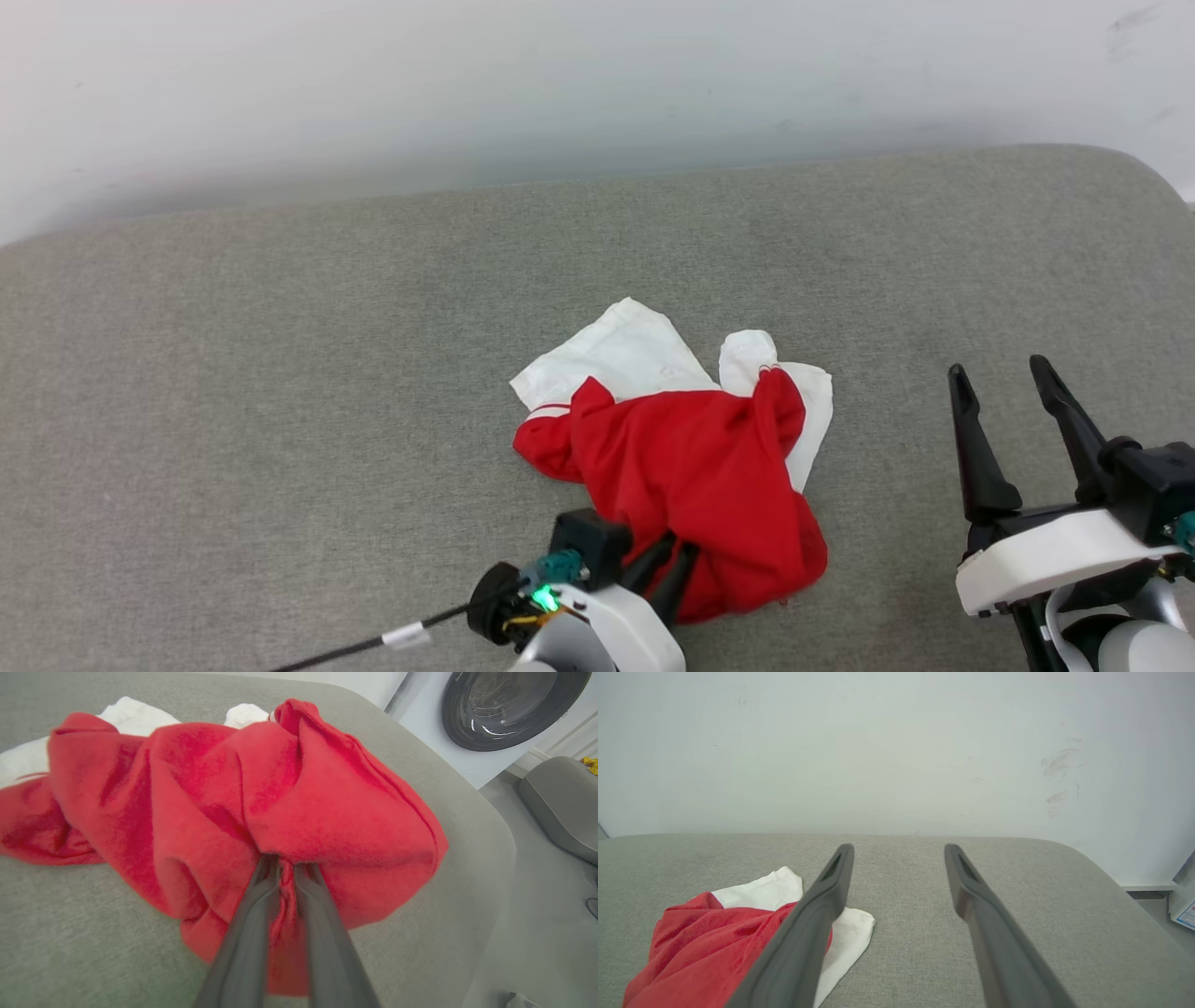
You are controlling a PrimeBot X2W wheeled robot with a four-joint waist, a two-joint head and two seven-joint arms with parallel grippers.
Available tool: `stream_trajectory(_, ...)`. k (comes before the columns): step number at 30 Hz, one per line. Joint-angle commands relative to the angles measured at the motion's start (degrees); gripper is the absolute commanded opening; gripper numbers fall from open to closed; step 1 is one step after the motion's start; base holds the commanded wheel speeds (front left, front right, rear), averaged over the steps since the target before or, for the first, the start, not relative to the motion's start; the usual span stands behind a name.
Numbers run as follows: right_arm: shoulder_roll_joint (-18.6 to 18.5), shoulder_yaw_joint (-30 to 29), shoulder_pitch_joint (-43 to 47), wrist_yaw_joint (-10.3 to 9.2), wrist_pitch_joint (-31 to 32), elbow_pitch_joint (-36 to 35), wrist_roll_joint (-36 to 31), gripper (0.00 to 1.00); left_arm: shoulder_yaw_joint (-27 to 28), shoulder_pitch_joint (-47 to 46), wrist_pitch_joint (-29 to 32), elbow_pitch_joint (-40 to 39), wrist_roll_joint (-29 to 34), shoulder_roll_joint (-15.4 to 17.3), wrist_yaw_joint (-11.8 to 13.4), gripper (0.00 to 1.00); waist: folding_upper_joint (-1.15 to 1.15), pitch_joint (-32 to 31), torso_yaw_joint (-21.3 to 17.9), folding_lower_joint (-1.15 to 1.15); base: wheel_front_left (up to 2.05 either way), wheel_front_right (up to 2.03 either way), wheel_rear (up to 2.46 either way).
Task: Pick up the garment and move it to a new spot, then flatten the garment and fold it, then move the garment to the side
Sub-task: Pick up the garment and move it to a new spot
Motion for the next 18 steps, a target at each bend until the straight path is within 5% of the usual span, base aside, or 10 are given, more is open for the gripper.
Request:
stream_trajectory(1, 0.13, -0.22, 0.24, -0.02, -0.41, 0.19, 0.21, 1.0, -0.78, 0.65, 0.02, 0.04, 0.03, -0.15, 0.25, 0.4, 0.0, 0.08, 0.38, 0.01, 0.0, 0.0, 0.0)
stream_trajectory(2, 0.13, -0.28, 0.26, -0.02, -0.53, 0.41, 0.38, 1.0, -1.24, 1.07, -0.2, 0.36, 0.25, -0.09, 0.3, 0.87, 0.0, 0.07, 0.57, 0.01, 0.0, 0.0, 0.0)
stream_trajectory(3, 0.13, -0.28, 0.24, -0.02, -0.61, 0.61, 0.51, 1.0, -1.77, 1.41, -0.49, 0.45, 0.43, -0.07, 0.26, 1.0, 0.0, 0.0, 0.77, 0.01, 0.0, 0.0, 0.0)
stream_trajectory(11, 0.13, -1.27, 1.21, -0.02, -0.63, 1.86, 0.74, 1.0, -0.57, -1.6, -10.3, -5.42, 4.08, 0.25, 1.96, 1.0, 0.0, -2.78, 3.54, 0.01, 0.0, 0.0, 0.0)
stream_trajectory(18, 0.14, -2.37, 2.53, -0.02, -0.13, 1.56, 0.83, 1.0, 5.16, -3.09, -12.75, -7.87, 4.83, 2.56, 5.83, 1.0, 0.0, -4.9, 5.54, 0.01, 0.0, 0.0, 0.0)
